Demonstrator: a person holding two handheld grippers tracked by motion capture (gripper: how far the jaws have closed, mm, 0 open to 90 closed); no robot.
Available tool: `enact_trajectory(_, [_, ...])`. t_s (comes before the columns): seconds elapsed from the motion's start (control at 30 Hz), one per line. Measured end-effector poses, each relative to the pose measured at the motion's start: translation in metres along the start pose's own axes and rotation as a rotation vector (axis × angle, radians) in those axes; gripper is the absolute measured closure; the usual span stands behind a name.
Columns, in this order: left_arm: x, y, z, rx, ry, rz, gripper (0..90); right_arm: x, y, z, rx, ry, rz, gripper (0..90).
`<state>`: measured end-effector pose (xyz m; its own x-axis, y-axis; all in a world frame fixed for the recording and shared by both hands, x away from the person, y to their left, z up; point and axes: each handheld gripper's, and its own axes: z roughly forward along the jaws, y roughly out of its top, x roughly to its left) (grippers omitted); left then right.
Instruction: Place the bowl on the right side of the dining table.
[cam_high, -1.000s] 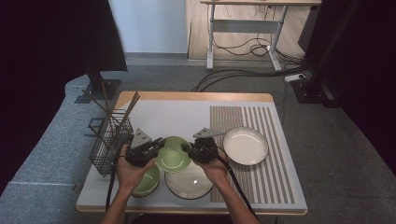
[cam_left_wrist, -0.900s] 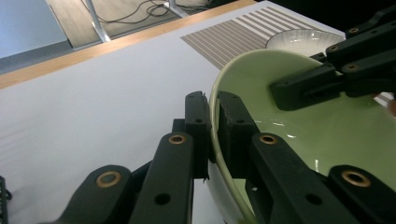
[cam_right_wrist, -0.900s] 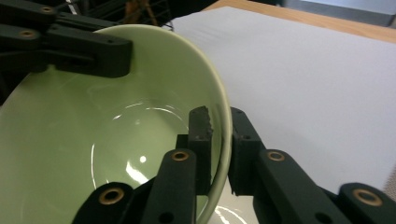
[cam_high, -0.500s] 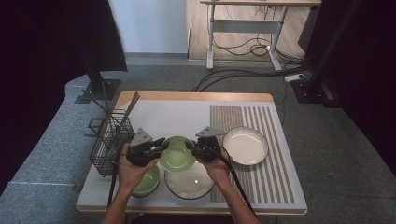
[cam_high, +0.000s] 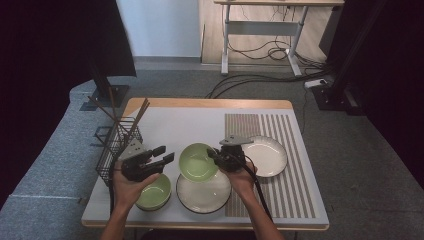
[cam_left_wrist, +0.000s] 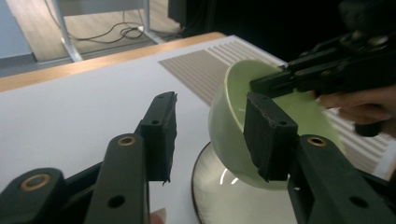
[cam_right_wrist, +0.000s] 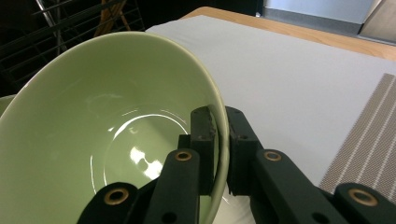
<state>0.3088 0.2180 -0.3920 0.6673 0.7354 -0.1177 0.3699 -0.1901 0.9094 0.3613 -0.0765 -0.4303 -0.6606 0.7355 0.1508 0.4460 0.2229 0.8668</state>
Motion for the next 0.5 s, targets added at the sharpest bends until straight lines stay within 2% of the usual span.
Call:
enact_trajectory(0.27, [0.002,-0.005,-0.013,-0.006,-0.001,0.004,49.8,-0.016,-0.006,-0.010,-0.007,-0.044,0.013,84.2])
enact_trajectory(0.33, [0.003,-0.009,-0.016,-0.001,0.004,0.007,47.6,-0.022,-0.007,-0.014,-0.007,-0.059,0.007,84.2])
enact_trajectory(0.5, [0.004,-0.021,-0.024,0.008,0.022,0.009,44.8,-0.033,-0.011,-0.021,-0.020,-0.065,0.030,84.2])
